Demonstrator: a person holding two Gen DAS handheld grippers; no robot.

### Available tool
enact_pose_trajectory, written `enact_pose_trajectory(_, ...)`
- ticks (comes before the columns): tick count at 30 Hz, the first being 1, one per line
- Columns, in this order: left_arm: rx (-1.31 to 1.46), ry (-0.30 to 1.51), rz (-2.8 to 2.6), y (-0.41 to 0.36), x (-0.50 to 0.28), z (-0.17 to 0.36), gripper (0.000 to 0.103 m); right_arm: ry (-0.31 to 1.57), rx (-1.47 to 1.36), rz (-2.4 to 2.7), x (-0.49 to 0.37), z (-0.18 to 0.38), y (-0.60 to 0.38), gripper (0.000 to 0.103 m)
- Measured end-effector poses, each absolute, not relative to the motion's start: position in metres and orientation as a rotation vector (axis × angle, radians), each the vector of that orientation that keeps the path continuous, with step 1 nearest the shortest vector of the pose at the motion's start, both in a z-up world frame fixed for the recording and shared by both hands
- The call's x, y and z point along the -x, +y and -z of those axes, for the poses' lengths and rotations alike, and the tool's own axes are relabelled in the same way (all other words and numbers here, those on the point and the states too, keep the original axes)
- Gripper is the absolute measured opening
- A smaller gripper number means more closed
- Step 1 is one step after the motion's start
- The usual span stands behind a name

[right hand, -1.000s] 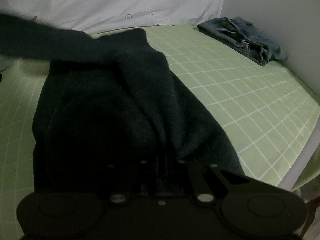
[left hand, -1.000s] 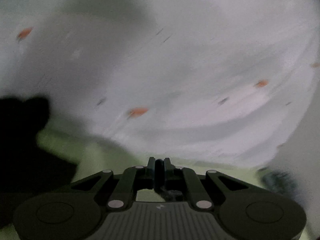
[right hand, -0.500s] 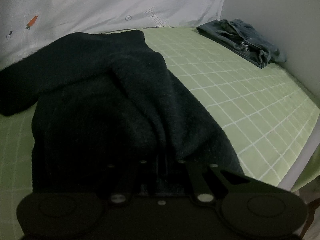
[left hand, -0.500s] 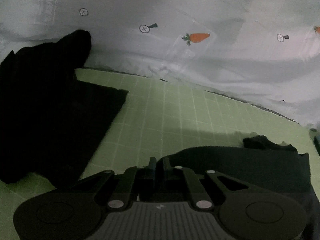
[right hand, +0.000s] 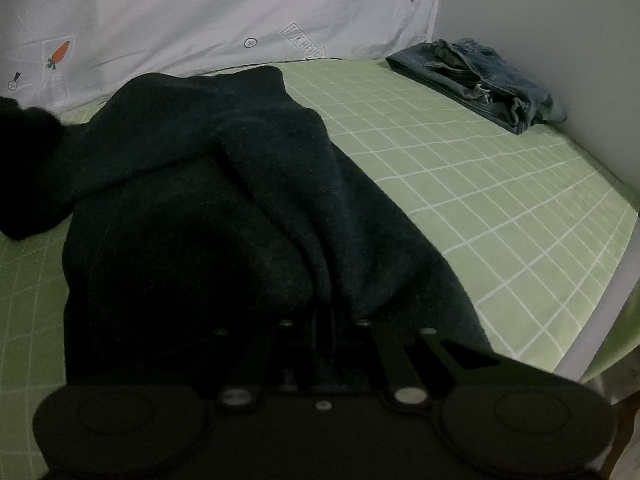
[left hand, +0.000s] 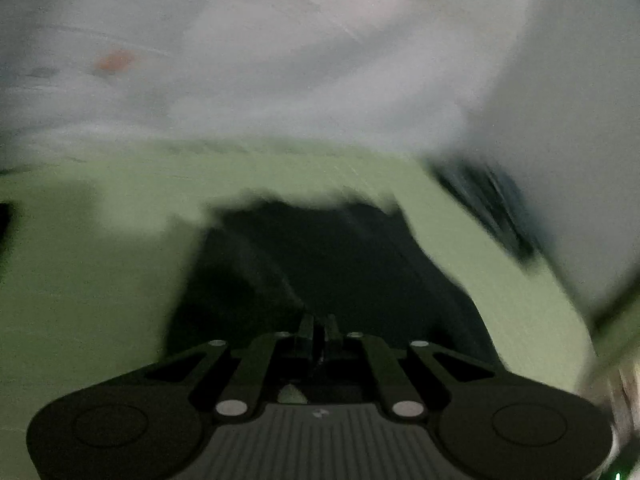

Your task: Fold clothes

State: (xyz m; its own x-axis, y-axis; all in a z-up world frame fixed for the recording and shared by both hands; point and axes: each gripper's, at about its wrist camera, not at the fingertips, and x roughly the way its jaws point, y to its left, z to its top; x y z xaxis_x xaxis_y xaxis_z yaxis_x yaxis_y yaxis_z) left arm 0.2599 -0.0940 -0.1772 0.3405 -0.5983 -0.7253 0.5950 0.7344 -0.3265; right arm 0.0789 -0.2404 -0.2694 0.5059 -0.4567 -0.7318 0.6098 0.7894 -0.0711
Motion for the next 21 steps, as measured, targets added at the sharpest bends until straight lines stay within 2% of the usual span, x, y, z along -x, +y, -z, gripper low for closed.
enact_pose_trajectory(2,-0.062,1.053,0.818,-0.112,-0.249,0.2,0.024,0.818,-0.217,0.653,-0.079,0.269,-0.242,0.007)
enact_pose_trajectory(4,-0.097,1.122,0.812,-0.113,-0.243,0.216,0.028,0.837,-0.231,0.662,-0.082,0.266,-0.243,0.008)
enact_pose_trajectory(6,-0.097,1.142,0.815,-0.105,-0.241,0.221,0.038,0.876,-0.237,0.675,-0.086,0.262,-0.241,0.009)
enact_pose_trajectory(8,-0.078,1.154,0.825,-0.095,-0.243,0.22,0.052,0.911,-0.239,0.707,-0.09,0.256,-0.239,0.023)
enact_pose_trajectory(9,-0.062,1.151,0.836,-0.088,-0.246,0.217,0.054,0.927,-0.237,0.736,-0.092,0.251,-0.239,0.036)
enact_pose_trajectory(10,-0.063,1.134,0.832,-0.081,-0.247,0.212,0.056,0.903,-0.234,0.764,-0.089,0.245,-0.237,0.044)
enact_pose_trajectory(12,-0.078,1.094,0.81,-0.068,-0.25,0.204,0.06,0.798,-0.258,0.807,-0.081,0.228,-0.233,0.048)
enact_pose_trajectory(13,-0.091,1.079,0.782,-0.061,-0.254,0.202,0.063,0.758,-0.266,0.826,-0.079,0.22,-0.23,0.048)
enact_pose_trajectory(18,-0.096,1.092,0.605,-0.033,-0.284,0.212,0.063,0.622,-0.335,0.757,-0.091,0.193,-0.219,0.049)
enact_pose_trajectory(20,-0.093,1.122,0.554,-0.028,-0.293,0.219,0.063,0.599,-0.419,0.643,-0.107,0.195,-0.215,0.04)
enact_pose_trajectory(21,-0.097,1.129,0.538,-0.026,-0.295,0.221,0.063,0.588,-0.462,0.584,-0.116,0.197,-0.212,0.027)
